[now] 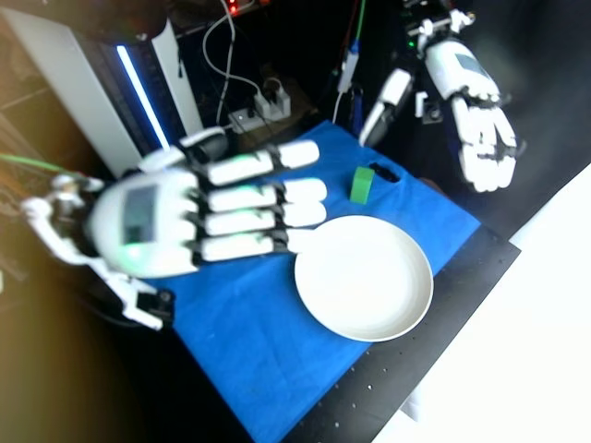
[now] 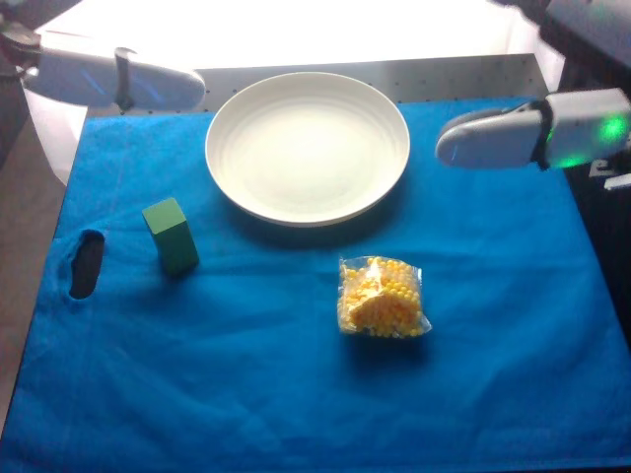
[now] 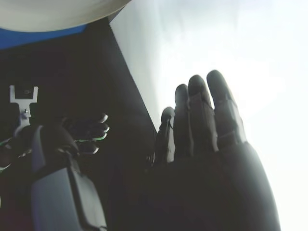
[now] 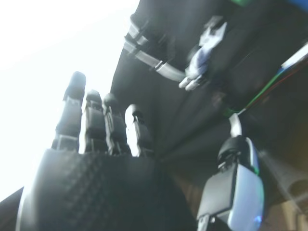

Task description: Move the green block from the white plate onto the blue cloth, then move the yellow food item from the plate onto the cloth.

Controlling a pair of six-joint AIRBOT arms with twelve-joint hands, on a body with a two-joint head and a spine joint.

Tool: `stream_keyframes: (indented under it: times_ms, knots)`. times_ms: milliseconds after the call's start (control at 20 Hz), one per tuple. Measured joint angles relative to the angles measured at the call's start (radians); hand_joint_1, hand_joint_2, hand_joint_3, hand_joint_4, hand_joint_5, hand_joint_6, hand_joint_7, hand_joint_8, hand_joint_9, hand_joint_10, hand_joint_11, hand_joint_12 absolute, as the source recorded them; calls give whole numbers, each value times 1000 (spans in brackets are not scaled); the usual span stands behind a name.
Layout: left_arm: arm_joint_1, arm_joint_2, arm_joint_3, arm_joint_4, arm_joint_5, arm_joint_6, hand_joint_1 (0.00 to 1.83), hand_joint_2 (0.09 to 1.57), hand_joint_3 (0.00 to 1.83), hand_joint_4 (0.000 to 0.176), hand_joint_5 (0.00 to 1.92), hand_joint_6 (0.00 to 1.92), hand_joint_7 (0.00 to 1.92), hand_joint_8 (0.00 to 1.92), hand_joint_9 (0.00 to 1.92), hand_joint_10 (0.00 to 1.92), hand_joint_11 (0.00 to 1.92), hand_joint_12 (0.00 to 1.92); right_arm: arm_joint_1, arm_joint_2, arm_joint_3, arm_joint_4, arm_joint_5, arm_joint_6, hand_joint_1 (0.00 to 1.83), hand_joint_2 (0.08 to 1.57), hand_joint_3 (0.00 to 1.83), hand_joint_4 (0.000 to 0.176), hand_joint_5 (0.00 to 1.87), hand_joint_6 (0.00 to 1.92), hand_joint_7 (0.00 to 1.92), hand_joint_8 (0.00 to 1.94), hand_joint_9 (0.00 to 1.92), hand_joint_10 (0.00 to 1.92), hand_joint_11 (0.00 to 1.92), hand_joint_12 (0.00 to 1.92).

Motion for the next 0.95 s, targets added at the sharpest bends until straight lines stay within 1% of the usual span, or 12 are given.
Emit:
stream_keyframes:
  times_ms: [100, 150, 250, 350, 450, 500, 600, 650, 750, 800, 900, 950]
  knots:
    - [1, 40, -35, -16, -93, 7, 568, 910, 5, 121, 38, 0, 184, 0, 196, 1, 0, 288, 0, 8, 0, 48, 47, 0, 445, 692, 0, 95, 0, 0, 75, 1, 110, 5, 0, 623]
    - [1, 56, -51, -18, -134, 20, 595, 916, 5, 90, 54, 7, 194, 5, 200, 2, 0, 275, 0, 12, 0, 82, 75, -1, 504, 685, 0, 80, 0, 0, 101, 8, 122, 7, 0, 640]
    - [1, 74, -82, -26, -203, 46, 736, 912, 2, 78, 91, 3, 193, 3, 157, 4, 0, 120, -7, 20, -30, 183, 138, -2, 468, 661, 0, 58, 0, 0, 130, 3, 149, 1, 2, 744]
    - [14, 83, -117, -43, -277, 75, 749, 930, 4, 111, 101, 3, 207, 1, 178, 4, 0, 87, -40, 24, -49, 236, 231, -1, 540, 694, 3, 77, 0, 0, 99, 1, 97, 6, 0, 529]
    - [45, 94, -154, -63, -359, 103, 765, 935, 1, 96, 108, 1, 263, 1, 246, 3, 0, 228, -45, 25, -58, 269, 293, -1, 588, 743, 3, 86, 0, 0, 91, 0, 118, 6, 0, 527]
    - [73, 110, -180, -80, -405, 116, 758, 930, 0, 105, 123, 1, 259, 0, 229, 1, 0, 329, -45, 31, -68, 288, 327, -1, 599, 788, 0, 59, 0, 0, 129, 2, 173, 14, 0, 667]
    - [145, 164, -237, -117, -512, 173, 737, 979, 8, 66, 77, 0, 185, 1, 189, 1, 0, 263, -45, 69, -114, 314, 414, -1, 566, 794, 1, 115, 0, 0, 110, 7, 160, 12, 0, 634]
    - [172, 179, -251, -156, -578, 188, 737, 980, 3, 59, 95, 3, 174, 0, 191, 2, 0, 225, -45, 87, -137, 320, 467, -1, 561, 816, 9, 105, 0, 0, 109, 9, 159, 14, 0, 617]
    - [208, 193, -274, -215, -709, 214, 723, 968, 0, 68, 142, 3, 246, 8, 239, 9, 0, 279, -45, 103, -153, 313, 552, -1, 464, 856, 1, 89, 0, 0, 173, 5, 227, 17, 0, 879]
    - [219, 196, -283, -221, -758, 230, 690, 937, 2, 60, 224, 6, 304, 5, 281, 4, 0, 424, -45, 108, -160, 314, 568, -1, 497, 861, 1, 109, 0, 0, 191, 10, 233, 16, 0, 898]
    - [242, 196, -297, -199, -823, 239, 559, 944, 4, 45, 284, 9, 334, 4, 296, 3, 0, 444, -45, 112, -169, 322, 572, -1, 509, 880, 7, 117, 3, 1, 192, 7, 234, 14, 0, 897]
    - [249, 196, -300, -181, -832, 241, 628, 931, 0, 29, 348, 11, 388, 10, 329, 9, 0, 458, -45, 113, -169, 321, 566, -1, 479, 898, 13, 111, 0, 0, 195, 7, 242, 17, 0, 898]
